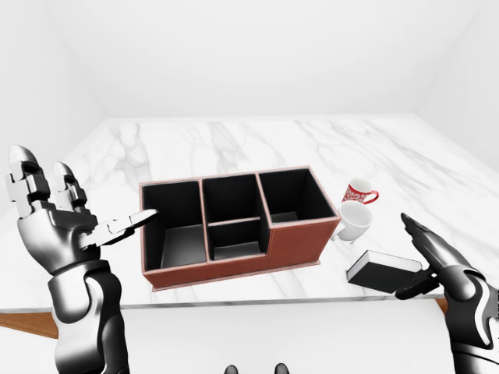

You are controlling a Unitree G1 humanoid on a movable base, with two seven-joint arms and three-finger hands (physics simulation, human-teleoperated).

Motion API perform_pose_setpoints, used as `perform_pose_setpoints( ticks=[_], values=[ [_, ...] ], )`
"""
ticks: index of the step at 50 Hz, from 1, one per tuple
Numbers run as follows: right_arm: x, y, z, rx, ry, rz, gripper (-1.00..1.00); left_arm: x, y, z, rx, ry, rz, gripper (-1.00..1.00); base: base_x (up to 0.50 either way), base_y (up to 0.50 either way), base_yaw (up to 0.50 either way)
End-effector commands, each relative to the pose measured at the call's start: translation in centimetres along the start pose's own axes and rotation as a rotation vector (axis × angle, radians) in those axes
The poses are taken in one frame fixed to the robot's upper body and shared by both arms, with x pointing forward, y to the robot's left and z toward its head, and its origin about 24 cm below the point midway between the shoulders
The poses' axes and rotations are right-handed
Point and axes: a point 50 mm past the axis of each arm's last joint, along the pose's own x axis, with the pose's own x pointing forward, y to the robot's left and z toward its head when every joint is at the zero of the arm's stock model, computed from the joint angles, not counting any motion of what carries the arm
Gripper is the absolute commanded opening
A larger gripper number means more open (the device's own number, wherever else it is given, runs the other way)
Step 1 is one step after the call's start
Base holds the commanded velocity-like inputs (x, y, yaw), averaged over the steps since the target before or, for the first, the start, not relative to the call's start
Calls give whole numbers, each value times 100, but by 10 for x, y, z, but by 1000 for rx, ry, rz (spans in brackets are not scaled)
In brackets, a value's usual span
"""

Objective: Pick up the book and place it in the right compartment of the caddy.

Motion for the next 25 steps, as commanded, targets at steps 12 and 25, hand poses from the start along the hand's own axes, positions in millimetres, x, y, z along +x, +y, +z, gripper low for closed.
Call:
perform_pose_setpoints(
  ticks=[12, 25],
  values=[
    [12, 8, -5, 5, 23, 20, 100, 0, 0, -2, 2, 10, 0, 100, 0, 0, 0],
    [16, 16, -7, 11, 29, 55, 100, 0, 0, 0, 0, 2, 1, 100, 0, 0, 0]
  ],
)
